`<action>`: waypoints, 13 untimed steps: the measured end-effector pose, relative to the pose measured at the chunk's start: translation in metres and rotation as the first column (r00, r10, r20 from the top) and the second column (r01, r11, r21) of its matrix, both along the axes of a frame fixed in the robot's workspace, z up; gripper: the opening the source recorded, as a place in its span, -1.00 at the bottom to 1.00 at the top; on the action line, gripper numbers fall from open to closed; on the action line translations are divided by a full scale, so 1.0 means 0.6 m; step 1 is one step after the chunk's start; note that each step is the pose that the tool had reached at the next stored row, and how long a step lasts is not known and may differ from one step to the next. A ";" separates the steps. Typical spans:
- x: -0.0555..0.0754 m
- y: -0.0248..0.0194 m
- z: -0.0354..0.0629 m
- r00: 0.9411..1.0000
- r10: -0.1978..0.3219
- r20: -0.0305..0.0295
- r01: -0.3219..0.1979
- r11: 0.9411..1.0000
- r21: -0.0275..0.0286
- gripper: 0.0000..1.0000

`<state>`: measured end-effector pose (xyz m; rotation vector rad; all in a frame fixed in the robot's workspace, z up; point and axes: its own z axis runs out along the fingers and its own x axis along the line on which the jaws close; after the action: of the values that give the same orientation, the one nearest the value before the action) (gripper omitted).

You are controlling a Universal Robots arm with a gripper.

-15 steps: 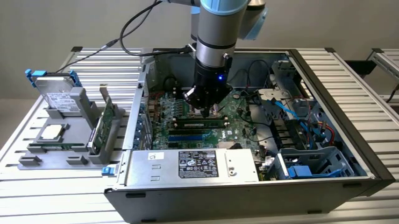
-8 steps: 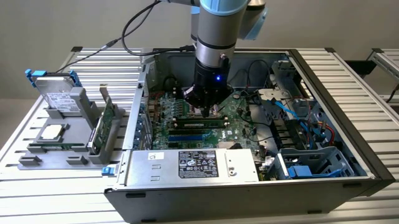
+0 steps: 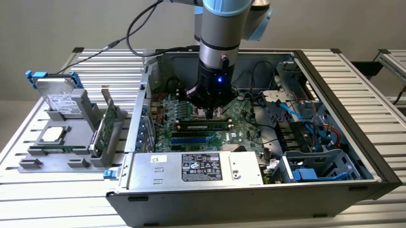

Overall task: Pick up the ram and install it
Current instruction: 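Press down the ram until it locks into place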

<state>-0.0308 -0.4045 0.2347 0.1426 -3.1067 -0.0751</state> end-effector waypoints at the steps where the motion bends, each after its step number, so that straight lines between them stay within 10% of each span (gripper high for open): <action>1: 0.000 0.0000 0.000 1.000 -0.017 0.000 0.017 1.000 0.000 -0.80; 13: -0.006 -0.0026 0.003 0.998 -0.062 0.000 0.062 0.998 0.004 -0.80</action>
<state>-0.0344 -0.4060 0.2364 0.0460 -3.1111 -0.0827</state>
